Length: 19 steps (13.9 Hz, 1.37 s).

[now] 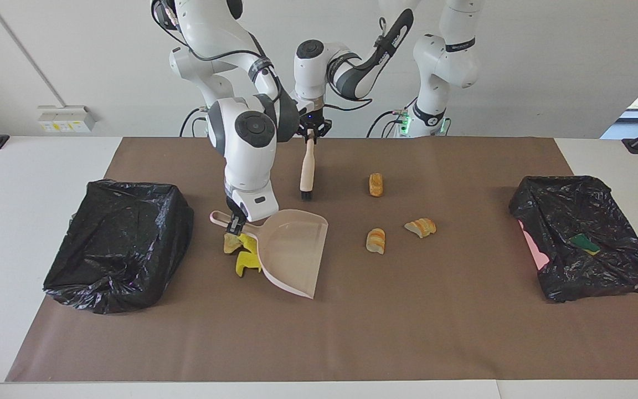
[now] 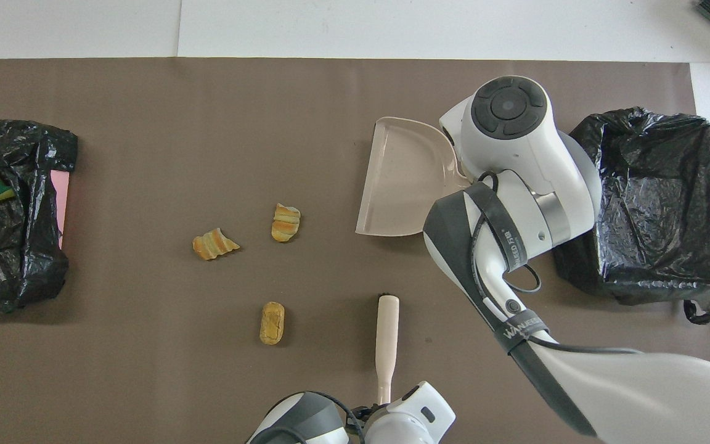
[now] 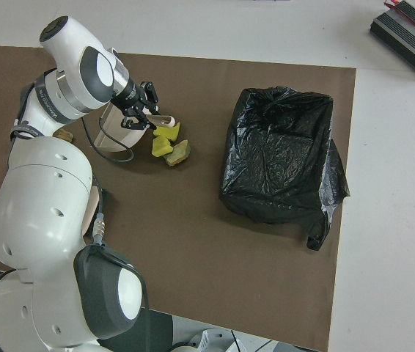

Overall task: Sweep and dump trash in bin
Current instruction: 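Lift the brush with the left gripper while the right gripper moves the dustpan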

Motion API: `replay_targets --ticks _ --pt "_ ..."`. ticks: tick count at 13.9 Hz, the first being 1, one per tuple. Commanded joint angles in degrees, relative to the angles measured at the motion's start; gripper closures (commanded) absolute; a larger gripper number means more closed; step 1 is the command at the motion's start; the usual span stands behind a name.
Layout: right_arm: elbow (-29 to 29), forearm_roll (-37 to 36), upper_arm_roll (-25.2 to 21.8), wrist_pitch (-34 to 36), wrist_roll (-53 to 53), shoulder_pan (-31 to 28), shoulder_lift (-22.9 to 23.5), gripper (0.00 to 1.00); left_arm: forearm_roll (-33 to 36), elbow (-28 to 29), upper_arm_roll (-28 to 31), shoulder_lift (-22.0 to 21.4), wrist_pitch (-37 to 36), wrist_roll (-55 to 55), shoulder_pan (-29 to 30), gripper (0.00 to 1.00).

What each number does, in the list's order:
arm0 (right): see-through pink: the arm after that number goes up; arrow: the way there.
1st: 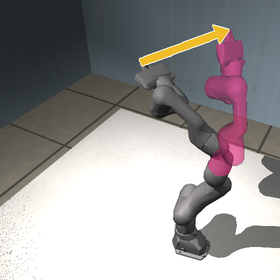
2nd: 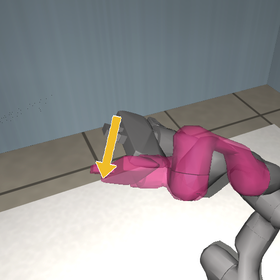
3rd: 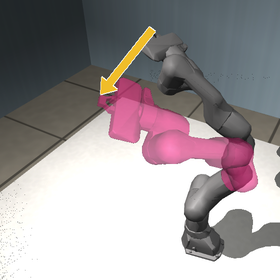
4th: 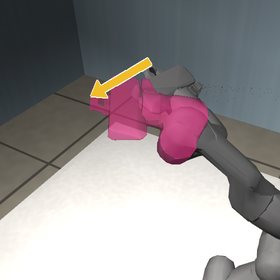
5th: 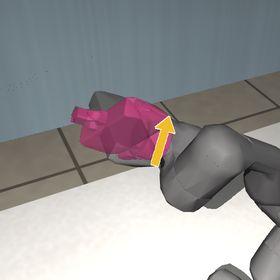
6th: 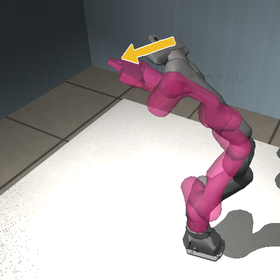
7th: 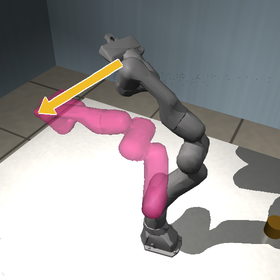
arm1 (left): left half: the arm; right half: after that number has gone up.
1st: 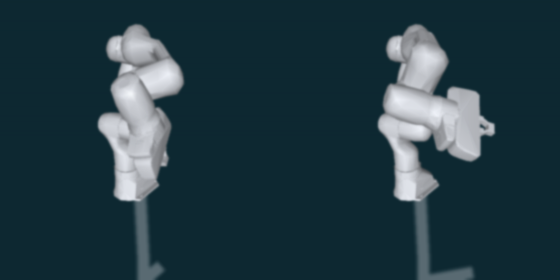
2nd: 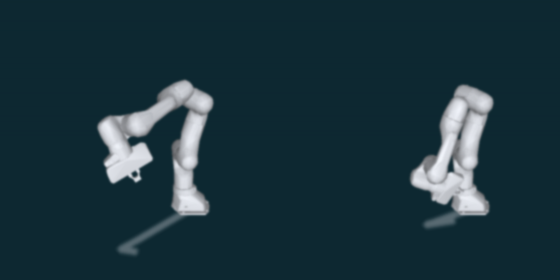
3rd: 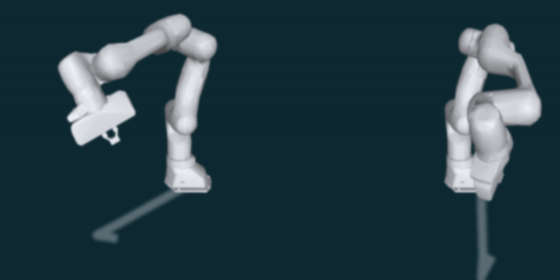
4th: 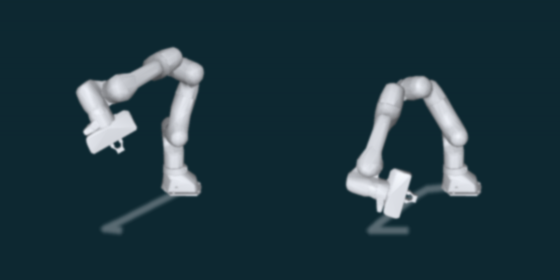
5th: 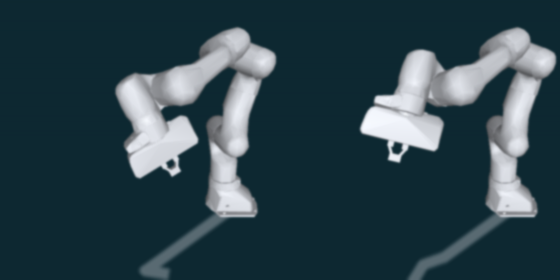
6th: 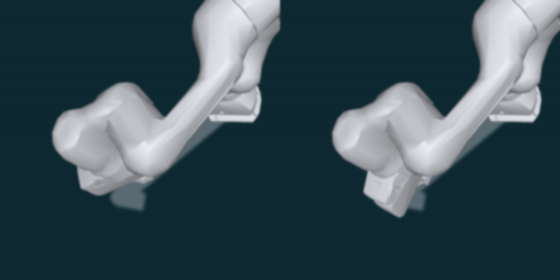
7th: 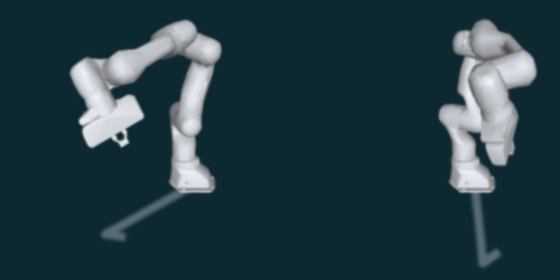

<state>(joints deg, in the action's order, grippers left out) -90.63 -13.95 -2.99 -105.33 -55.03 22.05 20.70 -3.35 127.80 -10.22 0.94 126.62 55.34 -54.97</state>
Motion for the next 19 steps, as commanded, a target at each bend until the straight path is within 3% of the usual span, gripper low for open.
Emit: replay_targets --ticks 1,4,11,16,19 --pt "-2.97 -1.34 0.35 0.30 -4.47 -0.69 -2.68 1.00 0.89 -0.44 0.11 -5.23 -9.07 -2.51 3.54 1.00" --pt "-5.78 -0.91 0.79 0.92 -5.62 0.53 -2.77 1.00 2.90 -0.36 0.20 -6.65 -14.99 -2.78 9.77 1.00" --pt "-12.37 2.86 1.06 1.97 -5.70 4.93 -6.80 1.00 10.99 0.52 0.20 -7.62 -18.25 -2.42 26.03 1.00" --pt "-14.92 3.05 1.06 0.65 -4.66 7.04 -7.95 1.00 12.41 2.89 0.11 -6.74 -13.78 -12.59 40.44 1.00" --pt "-17.03 3.05 1.14 -0.48 4.46 8.88 -8.21 1.00 12.41 5.35 0.02 -6.65 -8.07 -19.99 45.82 1.00"
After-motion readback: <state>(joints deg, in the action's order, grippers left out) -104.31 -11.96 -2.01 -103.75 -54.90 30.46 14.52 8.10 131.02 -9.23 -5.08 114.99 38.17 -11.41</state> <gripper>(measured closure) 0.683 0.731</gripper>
